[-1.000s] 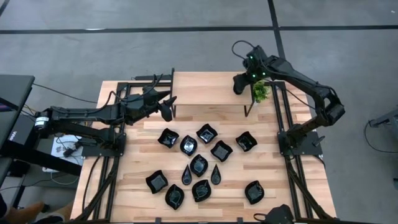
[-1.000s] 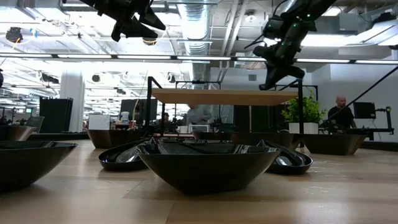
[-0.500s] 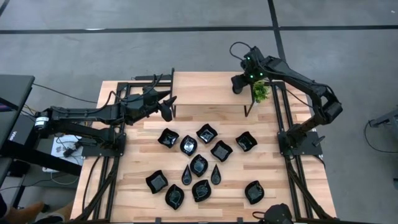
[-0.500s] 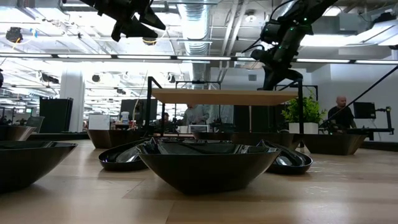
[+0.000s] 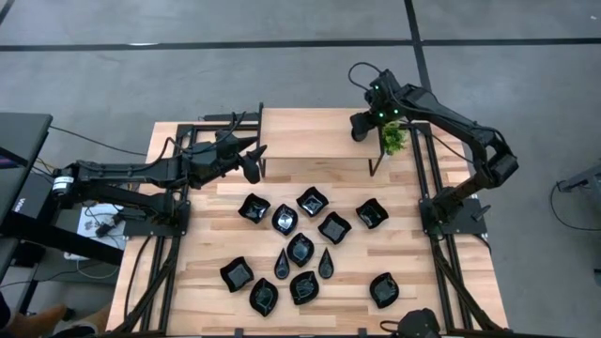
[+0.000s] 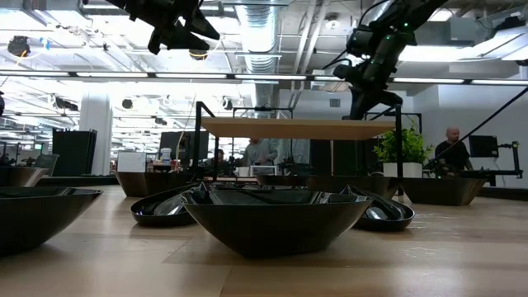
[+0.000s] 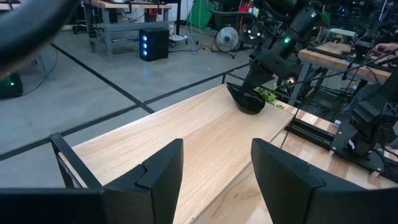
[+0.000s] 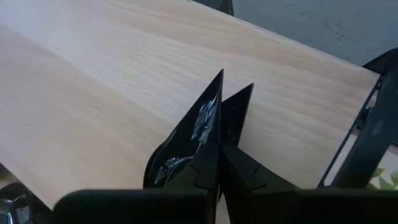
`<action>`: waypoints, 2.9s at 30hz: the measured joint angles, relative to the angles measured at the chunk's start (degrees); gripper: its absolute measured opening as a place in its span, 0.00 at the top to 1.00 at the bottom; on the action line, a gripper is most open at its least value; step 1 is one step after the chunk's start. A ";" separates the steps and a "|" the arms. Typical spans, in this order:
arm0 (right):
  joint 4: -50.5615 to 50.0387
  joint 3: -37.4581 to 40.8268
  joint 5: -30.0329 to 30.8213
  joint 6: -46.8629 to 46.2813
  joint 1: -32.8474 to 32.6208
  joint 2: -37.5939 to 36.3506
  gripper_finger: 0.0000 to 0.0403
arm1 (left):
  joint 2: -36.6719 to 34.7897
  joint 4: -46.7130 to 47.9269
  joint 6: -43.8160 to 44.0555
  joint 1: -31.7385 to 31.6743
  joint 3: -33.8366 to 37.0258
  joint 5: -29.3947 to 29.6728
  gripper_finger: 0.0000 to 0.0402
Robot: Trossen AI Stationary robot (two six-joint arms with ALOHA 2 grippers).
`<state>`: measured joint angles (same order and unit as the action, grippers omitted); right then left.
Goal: Pick & Place Mini shaped plates
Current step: Stack the left black drop shaped plate on top of the other black drop shaped plates on the shelf
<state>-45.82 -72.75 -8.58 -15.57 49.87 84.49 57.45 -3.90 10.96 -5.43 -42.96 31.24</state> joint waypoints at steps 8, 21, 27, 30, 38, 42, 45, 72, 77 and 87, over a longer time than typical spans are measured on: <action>0.02 0.00 -0.37 -0.78 0.00 0.00 0.89 | 0.02 0.00 0.00 0.00 0.00 0.00 0.52; -0.46 -0.04 -0.32 -1.66 -0.33 -5.32 0.79 | 0.02 -0.02 0.00 -0.02 0.00 0.00 0.52; -2.27 -0.04 0.99 -1.32 -0.33 -5.27 0.83 | 0.02 -0.02 0.00 -0.02 0.00 -0.01 0.52; -4.09 -0.02 1.03 -0.57 -0.33 -4.32 0.85 | 0.02 -0.02 0.00 0.00 0.00 -0.02 0.52; -4.49 -0.02 0.96 0.10 -0.90 -2.64 0.93 | 0.02 -0.04 0.00 0.22 0.00 -1.38 0.52; -4.85 -0.02 0.99 0.50 -0.96 -2.62 0.96 | 0.02 -0.04 0.00 0.22 -0.02 -1.36 0.52; -4.95 -0.02 1.01 0.50 -0.87 -2.62 0.97 | 0.02 -0.04 0.00 0.22 -0.02 -1.36 0.52; -4.73 0.00 2.58 1.69 -1.96 -3.21 0.98 | 0.02 -0.11 0.01 0.22 -0.02 -1.36 0.52; -6.37 0.05 2.49 2.28 -1.54 -2.52 0.98 | 0.02 -0.41 0.01 0.22 -0.02 -1.36 0.52; -5.79 -0.33 2.45 2.35 -1.16 -2.97 0.98 | 0.02 -0.48 0.02 0.22 -0.02 -1.35 0.52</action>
<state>-51.61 -73.08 -6.13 -13.23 48.71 81.52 57.47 -4.38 10.98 -5.21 -42.98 29.90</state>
